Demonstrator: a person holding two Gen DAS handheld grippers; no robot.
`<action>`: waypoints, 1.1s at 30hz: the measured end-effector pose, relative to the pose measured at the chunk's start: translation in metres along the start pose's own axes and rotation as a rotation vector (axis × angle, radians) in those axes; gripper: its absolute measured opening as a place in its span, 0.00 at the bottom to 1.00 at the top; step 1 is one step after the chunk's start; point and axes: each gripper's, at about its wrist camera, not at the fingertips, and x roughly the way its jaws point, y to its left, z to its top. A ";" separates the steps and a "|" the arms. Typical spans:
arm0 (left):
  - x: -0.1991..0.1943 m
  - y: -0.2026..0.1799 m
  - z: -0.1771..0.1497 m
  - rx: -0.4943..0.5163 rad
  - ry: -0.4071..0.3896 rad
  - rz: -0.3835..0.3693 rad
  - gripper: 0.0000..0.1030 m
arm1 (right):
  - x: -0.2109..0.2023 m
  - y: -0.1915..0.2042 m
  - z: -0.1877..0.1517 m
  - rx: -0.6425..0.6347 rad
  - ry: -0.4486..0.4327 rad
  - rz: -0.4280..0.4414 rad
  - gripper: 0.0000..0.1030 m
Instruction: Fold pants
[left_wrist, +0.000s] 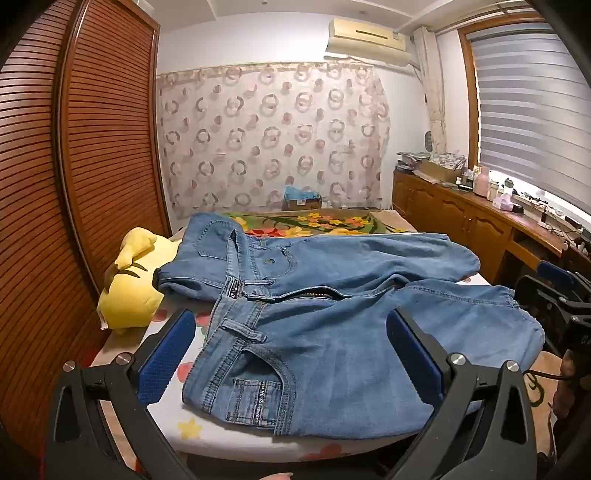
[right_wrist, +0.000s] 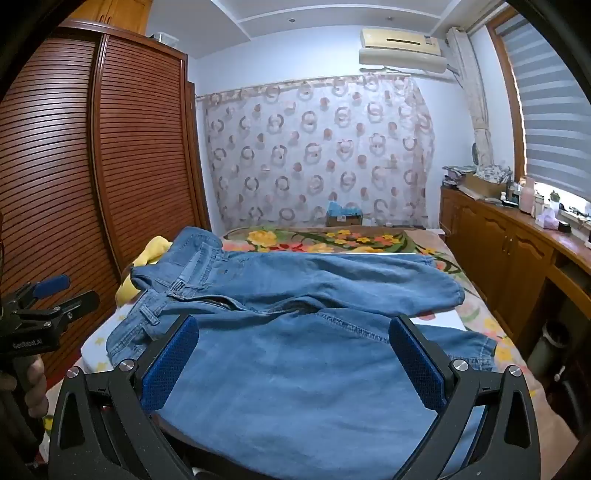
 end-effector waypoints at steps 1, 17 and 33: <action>0.000 0.000 0.000 0.000 0.004 0.002 1.00 | -0.001 0.000 0.000 0.007 -0.012 0.002 0.99; -0.002 0.001 -0.004 0.000 0.006 0.004 1.00 | -0.002 -0.001 0.000 0.018 -0.007 -0.002 0.99; -0.002 0.001 -0.005 -0.001 0.008 0.006 1.00 | -0.001 0.001 -0.001 0.015 -0.010 -0.005 0.99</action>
